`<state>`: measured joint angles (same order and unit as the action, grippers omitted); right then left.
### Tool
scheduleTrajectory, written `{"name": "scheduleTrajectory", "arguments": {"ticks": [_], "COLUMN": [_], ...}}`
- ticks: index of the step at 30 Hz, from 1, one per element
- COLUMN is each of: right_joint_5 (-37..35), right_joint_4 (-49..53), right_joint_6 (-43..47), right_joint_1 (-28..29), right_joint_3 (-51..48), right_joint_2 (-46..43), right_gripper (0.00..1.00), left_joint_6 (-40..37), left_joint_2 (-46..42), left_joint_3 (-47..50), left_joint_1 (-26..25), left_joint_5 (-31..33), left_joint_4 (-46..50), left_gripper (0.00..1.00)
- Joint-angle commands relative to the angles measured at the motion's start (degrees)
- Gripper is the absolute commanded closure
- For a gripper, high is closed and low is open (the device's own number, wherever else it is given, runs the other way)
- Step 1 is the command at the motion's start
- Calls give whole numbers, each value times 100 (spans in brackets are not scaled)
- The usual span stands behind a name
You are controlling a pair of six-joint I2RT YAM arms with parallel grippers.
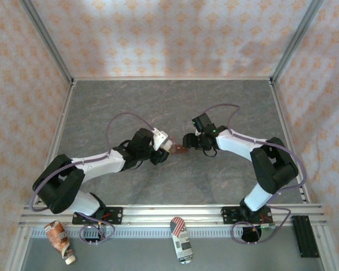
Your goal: Sort the pills into containers
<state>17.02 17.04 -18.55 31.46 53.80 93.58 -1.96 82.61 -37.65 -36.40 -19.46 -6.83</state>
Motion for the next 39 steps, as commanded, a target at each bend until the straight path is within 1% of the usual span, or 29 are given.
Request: {"name": "scheduleTrajectory", "arguments": {"ticks": [1, 9, 27, 39], "right_joint_5": [-32, 16, 50, 34], "right_joint_4": [-95, -102, -241, -275], "right_joint_6": [51, 54, -14, -63], "right_joint_1": [46, 45, 45, 50], "right_joint_3": [91, 71, -18, -45], "right_joint_2": [89, 108, 242, 284], "right_gripper": [32, 33, 33, 34], "left_joint_6": [5, 9, -103, -84], "left_joint_2": [98, 336, 771, 900], "left_joint_3": [-203, -379, -983, -1066], "left_joint_1": [-53, -68, -85, -95], "left_joint_5": [-19, -134, -198, -266], "left_joint_4": [78, 249, 1393, 1634], "left_gripper": [100, 100, 100, 100]}}
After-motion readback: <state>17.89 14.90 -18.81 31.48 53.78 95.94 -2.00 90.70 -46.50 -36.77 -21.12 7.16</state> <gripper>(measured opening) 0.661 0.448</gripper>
